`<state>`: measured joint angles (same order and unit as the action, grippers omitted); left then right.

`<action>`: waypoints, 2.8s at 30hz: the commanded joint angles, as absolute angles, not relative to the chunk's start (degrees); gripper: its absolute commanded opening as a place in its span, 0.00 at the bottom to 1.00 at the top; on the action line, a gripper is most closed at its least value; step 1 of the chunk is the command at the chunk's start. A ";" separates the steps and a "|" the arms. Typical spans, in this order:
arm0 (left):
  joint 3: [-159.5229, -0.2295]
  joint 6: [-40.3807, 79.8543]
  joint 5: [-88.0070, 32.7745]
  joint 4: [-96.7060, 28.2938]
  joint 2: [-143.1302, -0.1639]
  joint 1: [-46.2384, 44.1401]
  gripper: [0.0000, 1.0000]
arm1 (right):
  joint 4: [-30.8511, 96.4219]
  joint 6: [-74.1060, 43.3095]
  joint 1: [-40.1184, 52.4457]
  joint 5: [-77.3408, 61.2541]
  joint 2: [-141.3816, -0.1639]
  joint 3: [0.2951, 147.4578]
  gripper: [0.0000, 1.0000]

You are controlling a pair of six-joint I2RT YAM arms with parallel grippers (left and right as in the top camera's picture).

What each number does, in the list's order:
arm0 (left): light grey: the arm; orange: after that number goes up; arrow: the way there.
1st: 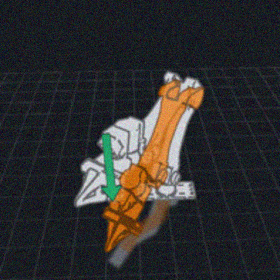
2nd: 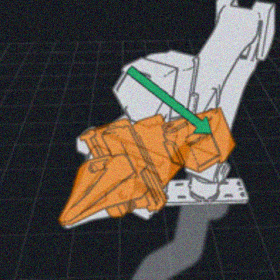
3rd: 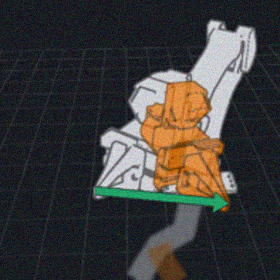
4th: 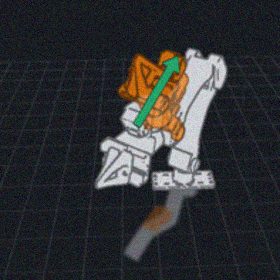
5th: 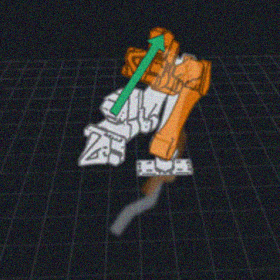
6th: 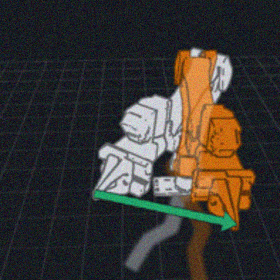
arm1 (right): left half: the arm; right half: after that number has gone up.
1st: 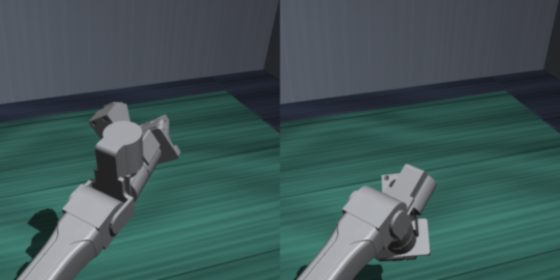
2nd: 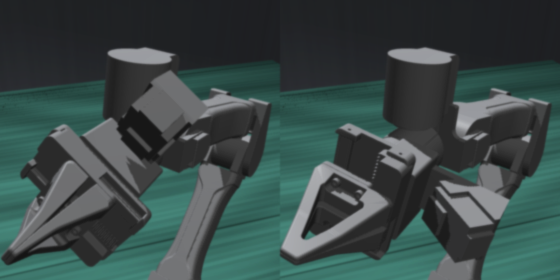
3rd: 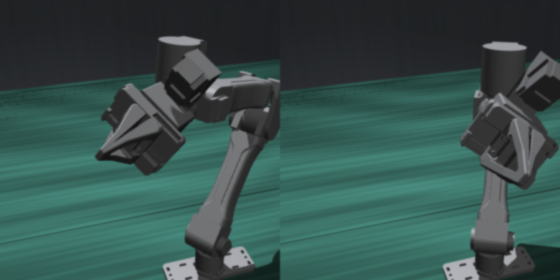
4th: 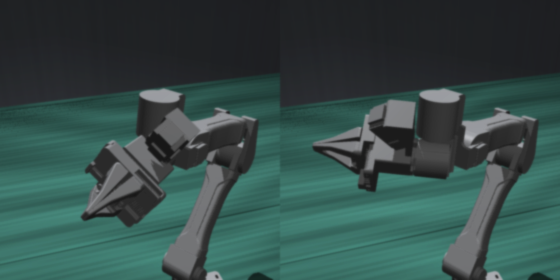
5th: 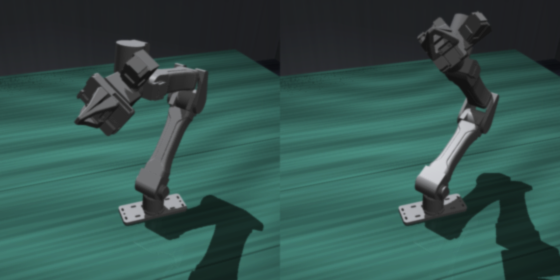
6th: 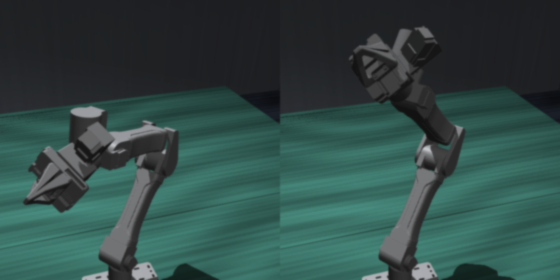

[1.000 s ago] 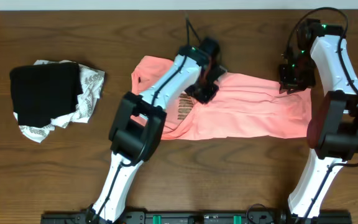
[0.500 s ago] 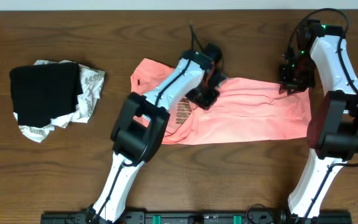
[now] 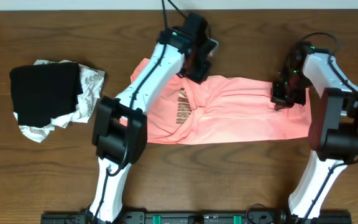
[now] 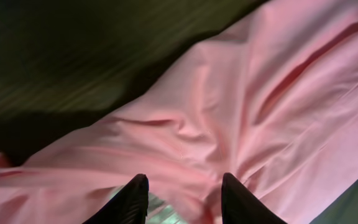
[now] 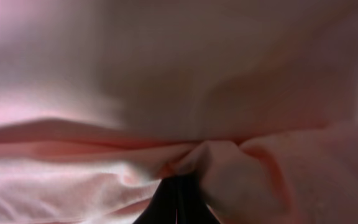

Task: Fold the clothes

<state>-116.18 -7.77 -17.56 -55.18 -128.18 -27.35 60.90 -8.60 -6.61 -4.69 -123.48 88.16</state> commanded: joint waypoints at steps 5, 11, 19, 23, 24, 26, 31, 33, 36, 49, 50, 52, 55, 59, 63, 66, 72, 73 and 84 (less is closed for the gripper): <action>-117.47 -6.33 -16.86 -56.36 -125.64 -25.30 0.40 | 46.48 -11.07 -11.00 1.74 -123.87 84.68 0.01; -117.45 -6.52 -16.80 -54.63 -125.69 -25.30 0.43 | 40.47 -11.07 -14.04 0.78 -123.85 84.71 0.01; -117.34 -8.32 -9.47 -45.45 -126.28 -24.38 0.63 | 43.27 -6.96 -14.15 -4.80 -123.85 84.71 0.06; -117.34 -8.12 -8.49 -41.91 -127.04 -21.50 0.65 | 44.23 -6.98 -14.17 -4.80 -123.85 84.71 0.05; -117.34 -8.05 -8.47 -41.41 -127.37 -20.84 0.65 | 44.40 -6.98 -14.17 -4.80 -123.85 84.71 0.05; -117.34 -8.05 -8.49 -40.01 -128.66 -19.27 0.65 | 44.93 -6.98 -14.17 -4.80 -123.85 84.71 0.04; -117.34 -8.08 -8.51 -36.88 -132.05 -15.68 0.64 | 46.00 -6.98 -14.20 -4.78 -123.85 84.71 0.04; -117.32 -8.05 -8.51 -35.83 -132.88 -14.59 0.64 | 46.28 -7.01 -14.17 -4.80 -123.85 84.71 0.04; -117.27 -6.90 -8.91 -35.33 -134.21 -13.04 0.64 | 46.54 -6.98 -14.17 -4.78 -123.85 84.71 0.04; -116.92 -8.12 -21.87 -44.73 -135.63 -7.99 0.70 | 46.78 -6.52 -14.24 -4.51 -123.85 84.71 0.07; -116.57 -8.93 -24.14 -45.21 -135.63 -7.64 0.71 | 46.87 -6.52 -14.24 -4.51 -123.85 84.71 0.08; -115.83 -10.94 -27.99 -46.15 -135.68 -6.90 0.71 | 47.16 -6.26 -14.24 -4.54 -123.85 84.71 0.08; -115.07 -13.93 -30.13 -46.57 -135.92 -5.98 0.74 | 47.51 -5.48 -14.24 -4.51 -123.85 84.71 0.08; -115.07 -17.61 -31.90 -46.61 -137.10 -5.41 0.74 | 47.81 -5.50 -14.24 -4.54 -123.85 84.71 0.09; -115.02 -19.11 -32.01 -46.63 -138.87 -5.43 0.73 | 48.05 -5.52 -14.24 -4.56 -123.85 84.71 0.08; -115.02 -20.23 -32.60 -46.57 -140.07 -5.43 0.73 | 48.82 -5.76 -14.24 -4.56 -123.85 84.71 0.08; -114.96 -20.95 -32.60 -44.45 -141.43 -5.43 0.69 | 49.60 -6.44 -14.24 -4.58 -123.85 84.71 0.08; -114.96 -20.97 -32.62 -44.18 -141.45 -5.43 0.68 | 49.71 -6.44 -14.24 -4.56 -123.85 84.71 0.08; -114.98 -20.95 -32.60 -44.34 -141.45 -5.41 0.06 | 50.39 -6.39 -14.24 -4.54 -123.85 84.71 0.09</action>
